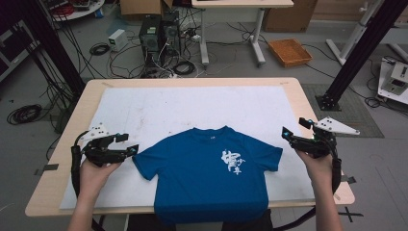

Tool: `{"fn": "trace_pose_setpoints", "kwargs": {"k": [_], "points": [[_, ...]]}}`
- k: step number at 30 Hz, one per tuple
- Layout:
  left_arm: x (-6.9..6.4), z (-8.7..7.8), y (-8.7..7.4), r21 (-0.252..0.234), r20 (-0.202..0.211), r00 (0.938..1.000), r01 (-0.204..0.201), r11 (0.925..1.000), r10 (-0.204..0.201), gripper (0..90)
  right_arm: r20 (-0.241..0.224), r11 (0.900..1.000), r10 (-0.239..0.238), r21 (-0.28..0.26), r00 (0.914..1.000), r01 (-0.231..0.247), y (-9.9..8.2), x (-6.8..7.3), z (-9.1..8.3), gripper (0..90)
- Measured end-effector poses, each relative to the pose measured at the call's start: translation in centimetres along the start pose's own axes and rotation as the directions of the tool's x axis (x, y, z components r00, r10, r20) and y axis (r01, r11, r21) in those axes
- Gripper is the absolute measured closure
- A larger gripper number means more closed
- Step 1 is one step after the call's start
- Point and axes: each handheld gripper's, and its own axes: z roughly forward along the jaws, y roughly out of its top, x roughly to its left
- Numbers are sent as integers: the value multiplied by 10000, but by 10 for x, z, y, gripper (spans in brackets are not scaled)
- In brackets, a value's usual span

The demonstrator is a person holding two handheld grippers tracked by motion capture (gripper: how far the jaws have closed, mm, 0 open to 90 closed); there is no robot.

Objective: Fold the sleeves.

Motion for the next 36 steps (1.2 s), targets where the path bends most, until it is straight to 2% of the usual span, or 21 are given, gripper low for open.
{"fn": "trace_pose_setpoints", "kwargs": {"k": [2, 7, 10, 12, 14, 16, 18, 21, 23, 25, 27, 28, 30, 31, 34, 36], "points": [[2, 1, -2, 173, 80, 9998, 159, 9997, -161, 304, 35, 10000, 24, 11, 10000, -25, 0, 0, 0, 216], [3, 5, -5, 592, 110, 9998, 162, 9981, -169, 304, 70, 9998, 151, -105, 9999, -150, 1, 0, -2, 216], [4, 7, -5, 802, 157, 9994, 292, 9963, -305, 304, 132, 9997, 149, -175, 9998, -147, 1, 0, -4, 216], [4, 8, -6, 982, 285, 9985, 447, 9942, -477, 330, 134, 9998, 143, -174, 9998, -140, 1, 0, -4, 216], [6, 9, -8, 1209, 240, 9973, 660, 9905, -694, 336, 130, 9997, 180, -175, 9998, -178, 1, 0, -3, 216], [9, 11, -10, 1510, 268, 9941, 997, 9835, -1049, 346, 175, 9996, 205, -181, 9996, -201, 0, -1, -3, 216], [11, 14, -13, 1897, 299, 9894, 1340, 9727, -1421, 391, 154, 9997, 202, -162, 9997, -200, 0, -1, -2, 216], [13, 19, -18, 2373, 138, 9854, 1616, 9579, -1696, 423, 160, 9997, 181, -161, 9997, -179, 1, 0, -3, 216], [14, 23, -21, 2627, 130, 9824, 1765, 9486, -1864, 476, 163, 9997, 163, -165, 9997, -161, 1, 0, -3, 216], [13, 22, -20, 2598, 9, 9844, 1694, 9507, -1757, 511, 167, 9998, 133, -169, 9998, -130, 1, 0, -3, 216], [13, 23, -21, 2612, 207, 9819, 1762, 9490, -1880, 643, 170, 9997, 170, -156, 9997, -167, 0, 0, -2, 216], [12, 23, -21, 2707, 272, 9836, 1644, 9485, -1782, 696, 161, 9998, 157, -155, 9997, -154, 0, 0, -2, 216], [10, 24, -20, 2724, 435, 9856, 1458, 9511, -1636, 802, 156, 9999, 103, -138, 9998, -101, 0, 1, -2, 216], [9, 24, -20, 2663, 535, 9847, 1463, 9527, -1661, 844, 142, 9998, 116, -139, 9998, -114, 0, 1, -2, 217], [5, 21, -14, 2099, 1081, 9720, 1826, 9605, -2084, 874, 159, 9998, 92, -182, 9998, -89, 2, 1, -3, 217], [0, 19, -5, 1642, 1666, 9567, 2116, 9634, -2386, 874, 150, 9997, 66, -253, 9999, -63, 2, 1, -4, 217]]}}
